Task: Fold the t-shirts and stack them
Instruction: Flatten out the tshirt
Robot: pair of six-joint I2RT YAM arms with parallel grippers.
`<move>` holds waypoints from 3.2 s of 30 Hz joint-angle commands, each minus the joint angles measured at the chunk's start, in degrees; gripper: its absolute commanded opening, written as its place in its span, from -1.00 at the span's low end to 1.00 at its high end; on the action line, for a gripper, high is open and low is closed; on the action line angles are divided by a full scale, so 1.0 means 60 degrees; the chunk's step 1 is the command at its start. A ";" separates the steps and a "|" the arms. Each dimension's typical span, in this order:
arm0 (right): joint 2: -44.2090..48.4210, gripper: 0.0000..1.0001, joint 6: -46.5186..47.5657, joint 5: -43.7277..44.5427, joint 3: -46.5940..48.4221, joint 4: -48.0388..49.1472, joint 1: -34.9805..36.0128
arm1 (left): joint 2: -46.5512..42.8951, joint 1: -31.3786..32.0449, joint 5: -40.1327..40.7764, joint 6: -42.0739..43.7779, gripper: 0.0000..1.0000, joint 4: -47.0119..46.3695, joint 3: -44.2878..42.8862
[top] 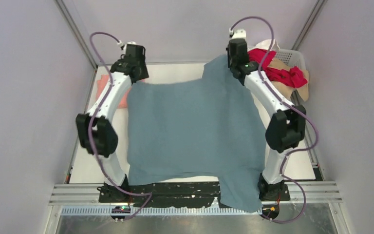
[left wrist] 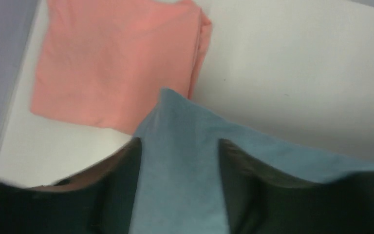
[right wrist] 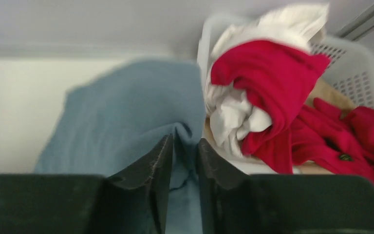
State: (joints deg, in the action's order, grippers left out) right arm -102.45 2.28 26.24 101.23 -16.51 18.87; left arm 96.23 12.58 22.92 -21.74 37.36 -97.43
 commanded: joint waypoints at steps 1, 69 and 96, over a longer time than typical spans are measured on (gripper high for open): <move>-0.0898 -0.06 -0.1376 -0.0038 0.0278 0.0024 -0.0283 | 0.2546 -0.0136 0.0860 -0.0455 0.87 0.2266 -0.2732; 0.1010 0.90 -0.5753 -0.4728 -0.8638 0.2608 -0.0274 | 0.5102 -0.0584 -0.5363 -0.2503 0.99 0.0682 -0.0687; 0.4908 0.90 -0.4632 -0.3497 -0.9740 0.1030 0.0036 | -0.1209 -0.0404 -0.3971 -0.3072 0.99 -0.0224 0.4897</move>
State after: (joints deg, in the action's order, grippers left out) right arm -82.78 -27.22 1.65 47.31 -6.42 18.61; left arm 103.66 9.80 -6.20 -36.42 41.06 -82.04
